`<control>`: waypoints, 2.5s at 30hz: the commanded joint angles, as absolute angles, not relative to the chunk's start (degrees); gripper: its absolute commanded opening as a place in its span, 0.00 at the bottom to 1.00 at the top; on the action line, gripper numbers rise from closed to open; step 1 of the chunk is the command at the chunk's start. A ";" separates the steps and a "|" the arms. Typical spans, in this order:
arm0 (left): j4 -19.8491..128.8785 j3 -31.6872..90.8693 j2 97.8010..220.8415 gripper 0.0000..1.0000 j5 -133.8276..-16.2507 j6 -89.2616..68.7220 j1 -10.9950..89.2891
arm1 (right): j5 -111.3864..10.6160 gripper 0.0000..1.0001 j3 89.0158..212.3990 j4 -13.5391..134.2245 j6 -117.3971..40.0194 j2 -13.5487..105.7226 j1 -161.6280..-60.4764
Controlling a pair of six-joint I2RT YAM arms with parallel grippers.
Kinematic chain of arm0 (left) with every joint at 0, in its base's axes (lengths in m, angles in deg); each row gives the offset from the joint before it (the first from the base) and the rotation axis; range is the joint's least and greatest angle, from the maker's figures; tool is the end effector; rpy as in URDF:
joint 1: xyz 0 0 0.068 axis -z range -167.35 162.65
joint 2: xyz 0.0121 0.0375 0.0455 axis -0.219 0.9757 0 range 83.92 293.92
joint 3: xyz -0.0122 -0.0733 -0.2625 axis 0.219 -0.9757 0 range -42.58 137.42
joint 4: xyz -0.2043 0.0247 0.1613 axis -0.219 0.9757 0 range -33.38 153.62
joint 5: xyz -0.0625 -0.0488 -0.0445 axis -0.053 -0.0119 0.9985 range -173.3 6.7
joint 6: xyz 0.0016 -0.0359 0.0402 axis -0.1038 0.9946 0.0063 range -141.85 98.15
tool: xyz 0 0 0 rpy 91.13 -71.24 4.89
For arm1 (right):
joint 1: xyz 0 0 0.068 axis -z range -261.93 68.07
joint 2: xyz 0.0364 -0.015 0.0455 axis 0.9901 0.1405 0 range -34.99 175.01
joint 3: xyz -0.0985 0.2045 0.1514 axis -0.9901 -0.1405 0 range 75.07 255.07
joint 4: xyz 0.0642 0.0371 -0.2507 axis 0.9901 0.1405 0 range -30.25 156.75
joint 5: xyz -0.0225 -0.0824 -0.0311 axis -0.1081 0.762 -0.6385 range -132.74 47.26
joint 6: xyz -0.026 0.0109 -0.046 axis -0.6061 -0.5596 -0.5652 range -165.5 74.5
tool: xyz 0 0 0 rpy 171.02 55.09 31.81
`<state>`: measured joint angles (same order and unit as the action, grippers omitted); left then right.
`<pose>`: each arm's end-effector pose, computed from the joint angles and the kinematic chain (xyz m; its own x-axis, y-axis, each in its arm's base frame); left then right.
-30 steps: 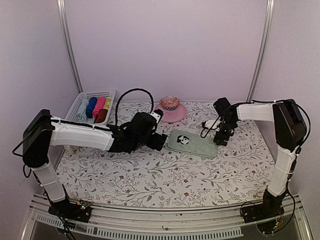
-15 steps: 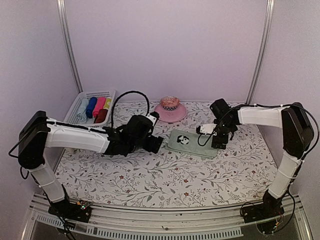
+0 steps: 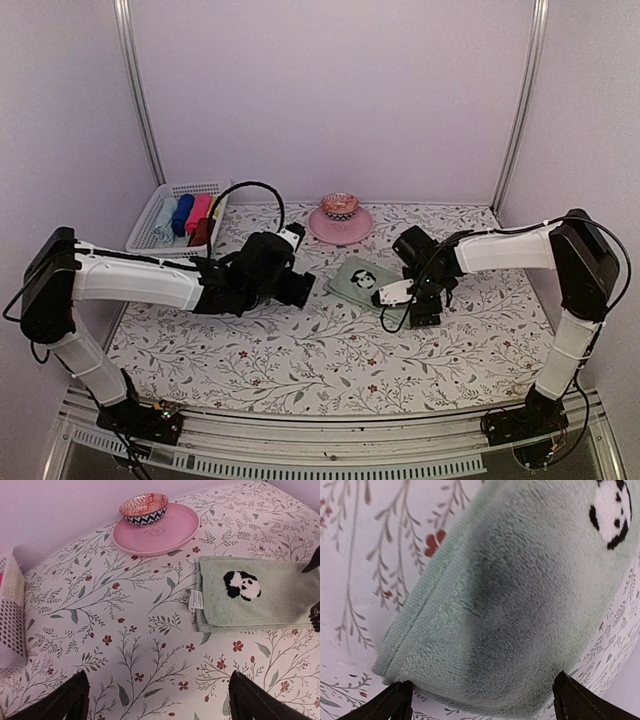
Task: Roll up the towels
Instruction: Rotate the towel at the center of the board, then smooth out the towel at the center of the board.
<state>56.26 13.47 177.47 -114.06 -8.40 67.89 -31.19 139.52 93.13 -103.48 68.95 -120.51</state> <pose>0.2149 -0.2777 0.2123 -0.4450 0.2906 -0.8471 0.3805 0.9176 0.1150 0.2724 0.2083 0.1561 0.0828 -0.9965 0.0063 -0.9329 -0.0798 -0.3511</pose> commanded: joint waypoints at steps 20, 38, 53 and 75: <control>61.14 4.52 166.15 0.97 -120.39 -5.23 67.84 | -45.57 0.99 171.52 87.56 -82.71 79.19 -129.84; 59.61 4.38 167.61 0.97 -117.94 -5.53 67.84 | -67.59 0.76 185.28 94.67 -64.59 96.15 -107.71; 58.12 3.93 169.72 0.97 -116.15 -4.65 67.97 | -69.75 0.66 185.38 98.51 -64.03 101.61 -106.87; 55.97 3.39 171.92 0.97 -114.50 -3.26 68.67 | -77.38 0.48 188.26 98.99 -65.27 105.07 -105.24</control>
